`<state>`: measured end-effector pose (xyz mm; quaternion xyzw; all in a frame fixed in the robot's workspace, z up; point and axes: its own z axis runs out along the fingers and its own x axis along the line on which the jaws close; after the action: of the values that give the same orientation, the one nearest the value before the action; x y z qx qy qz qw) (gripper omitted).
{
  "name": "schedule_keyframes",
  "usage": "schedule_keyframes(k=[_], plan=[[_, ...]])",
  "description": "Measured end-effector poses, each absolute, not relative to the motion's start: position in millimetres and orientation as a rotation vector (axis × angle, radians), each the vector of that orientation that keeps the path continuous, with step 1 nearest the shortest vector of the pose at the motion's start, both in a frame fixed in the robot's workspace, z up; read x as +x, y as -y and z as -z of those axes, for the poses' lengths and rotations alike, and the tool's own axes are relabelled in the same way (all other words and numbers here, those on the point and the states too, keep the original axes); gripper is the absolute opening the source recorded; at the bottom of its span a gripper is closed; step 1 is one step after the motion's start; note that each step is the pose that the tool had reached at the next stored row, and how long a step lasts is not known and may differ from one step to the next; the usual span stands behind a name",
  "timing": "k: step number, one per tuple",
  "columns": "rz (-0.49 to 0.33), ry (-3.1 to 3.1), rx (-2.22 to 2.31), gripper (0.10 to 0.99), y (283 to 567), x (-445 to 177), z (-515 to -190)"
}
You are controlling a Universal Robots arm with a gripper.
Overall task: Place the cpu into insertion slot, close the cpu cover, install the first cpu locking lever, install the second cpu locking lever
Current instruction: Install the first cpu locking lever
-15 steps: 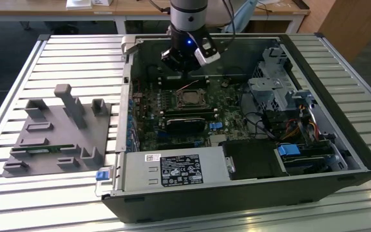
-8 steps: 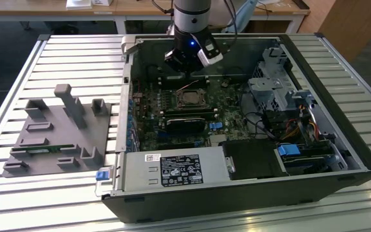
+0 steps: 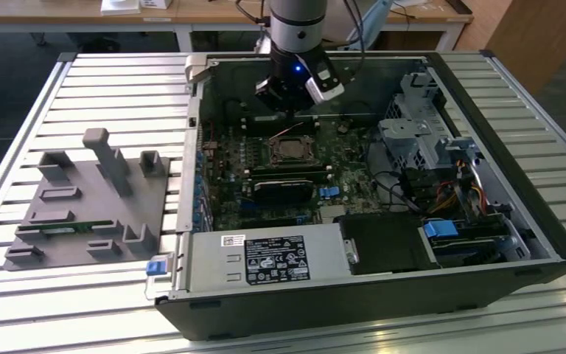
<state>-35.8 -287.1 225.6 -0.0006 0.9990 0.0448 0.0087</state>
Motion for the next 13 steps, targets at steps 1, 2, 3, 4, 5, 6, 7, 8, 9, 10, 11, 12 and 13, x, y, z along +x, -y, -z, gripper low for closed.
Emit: schedule_keyframes(k=[1,2,3,4,5,6,7,8,9,10,11,12,13], plan=[[-0.140,-3.121,-0.002,0.106,286.8,-35.2,-224.8],[-0.140,-3.121,-0.002,0.106,286.7,-34.8,-224.2],[-0.140,-3.121,-0.002,0.106,286.4,-34.4,-223.6],[-0.140,-3.121,-0.002,0.106,286.1,-34.1,-223.0],[-0.140,-3.121,-0.002,0.106,285.6,-33.7,-222.5],[-0.140,-3.121,-0.002,0.106,285.1,-33.0,-221.9],[-0.140,-3.121,-0.002,0.106,284.6,-32.3,-221.3],[-0.140,-3.121,-0.002,0.106,284.2,-31.5,-220.7],[-0.140,-3.121,-0.002,0.106,283.9,-30.7,-220.2],[-0.140,-3.121,-0.002,0.106,283.8,-29.7,-219.6],[-0.140,-3.121,-0.002,0.106,283.7,-28.6,-219.1],[-0.140,-3.121,-0.002,0.106,283.7,-27.5,-218.7],[-0.140,-3.121,-0.002,0.106,283.7,-26.3,-218.3]])
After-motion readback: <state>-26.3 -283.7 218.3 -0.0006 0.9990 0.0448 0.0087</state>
